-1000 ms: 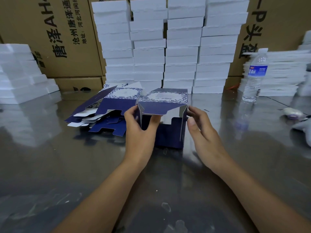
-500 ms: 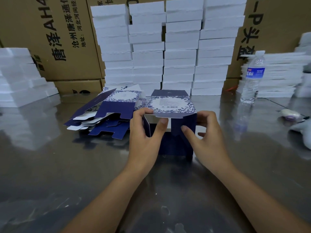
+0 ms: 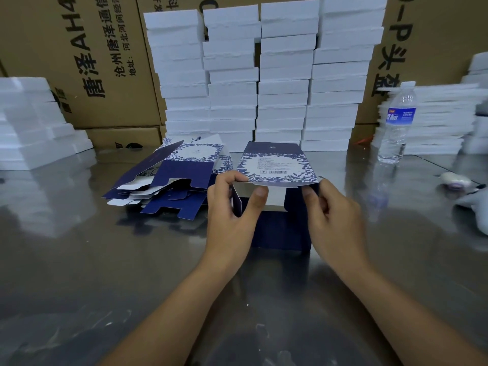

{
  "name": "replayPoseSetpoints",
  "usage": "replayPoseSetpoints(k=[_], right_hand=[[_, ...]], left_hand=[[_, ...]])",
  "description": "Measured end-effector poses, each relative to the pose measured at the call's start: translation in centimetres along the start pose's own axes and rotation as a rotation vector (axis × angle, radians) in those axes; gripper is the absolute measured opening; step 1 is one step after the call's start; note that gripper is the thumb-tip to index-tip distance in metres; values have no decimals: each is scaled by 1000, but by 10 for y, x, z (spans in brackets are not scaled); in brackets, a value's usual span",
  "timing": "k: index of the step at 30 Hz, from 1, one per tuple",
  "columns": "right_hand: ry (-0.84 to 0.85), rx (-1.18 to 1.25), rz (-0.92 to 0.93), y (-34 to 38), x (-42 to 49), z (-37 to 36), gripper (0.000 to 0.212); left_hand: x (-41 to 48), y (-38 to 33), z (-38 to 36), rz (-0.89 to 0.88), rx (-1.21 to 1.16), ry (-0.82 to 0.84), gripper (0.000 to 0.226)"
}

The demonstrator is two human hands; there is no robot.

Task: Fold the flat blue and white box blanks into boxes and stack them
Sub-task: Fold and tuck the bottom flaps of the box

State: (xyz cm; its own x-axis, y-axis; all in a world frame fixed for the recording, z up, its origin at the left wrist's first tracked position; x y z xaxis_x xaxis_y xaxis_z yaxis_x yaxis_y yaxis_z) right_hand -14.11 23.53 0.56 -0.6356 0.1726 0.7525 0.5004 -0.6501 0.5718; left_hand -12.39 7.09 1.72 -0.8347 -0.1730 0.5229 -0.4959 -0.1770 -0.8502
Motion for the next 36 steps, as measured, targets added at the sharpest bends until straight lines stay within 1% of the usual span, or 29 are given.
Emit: replayPoseSetpoints(k=[2, 4, 8, 11, 13, 16, 20, 22, 25, 30, 32, 36], right_hand=[[1, 4, -5, -2, 0, 0, 36], [39, -23, -19, -5, 0, -3, 40], [217, -147, -90, -17, -3, -12, 39], [224, -168, -85, -18, -2, -11, 47], [209, -172, -77, -17, -1, -9, 46], [253, -156, -92, -19, -2, -10, 43], [404, -212, -116, -23, -6, -17, 43], [408, -209, -129, -23, -5, -18, 43], [404, -210, -133, -22, -5, -17, 46], [498, -370, -153, -25, -7, -16, 46], [504, -389, -162, -25, -6, -15, 46], [506, -395, -145, -22, -6, -14, 45]], left_hand=[[0, 0, -1, -4, 0, 5, 29], [0, 1, -1, -3, -5, 5, 28], [1, 4, 1, -17, 1, -15, 26], [1, 6, 0, -27, -1, -3, 26], [1, 6, 0, -28, -8, -2, 25], [2, 8, 1, 6, -53, -13, 25], [6, 14, 3, 73, -121, -51, 21], [6, 16, 3, 87, -140, -54, 20], [6, 17, 3, 92, -170, -51, 24], [6, 16, 5, 81, -223, -71, 38], [6, 15, 5, 76, -228, -79, 43], [6, 15, 6, 92, -225, -97, 46]])
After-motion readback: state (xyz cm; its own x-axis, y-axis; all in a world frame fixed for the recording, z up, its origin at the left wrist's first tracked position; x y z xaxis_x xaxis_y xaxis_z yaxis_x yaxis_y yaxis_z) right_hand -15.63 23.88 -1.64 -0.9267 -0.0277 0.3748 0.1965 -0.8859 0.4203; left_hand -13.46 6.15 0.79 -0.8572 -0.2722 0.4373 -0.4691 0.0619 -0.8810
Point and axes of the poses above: each hand's wrist, its own x-axis towards the middle knuckle, its own z-axis out of the back of the hand, y = z × x, the point moved 4 cm from there along x, towards the middle knuckle, and after that the axes turned 1 degree about -y, right-handed, at the moved point
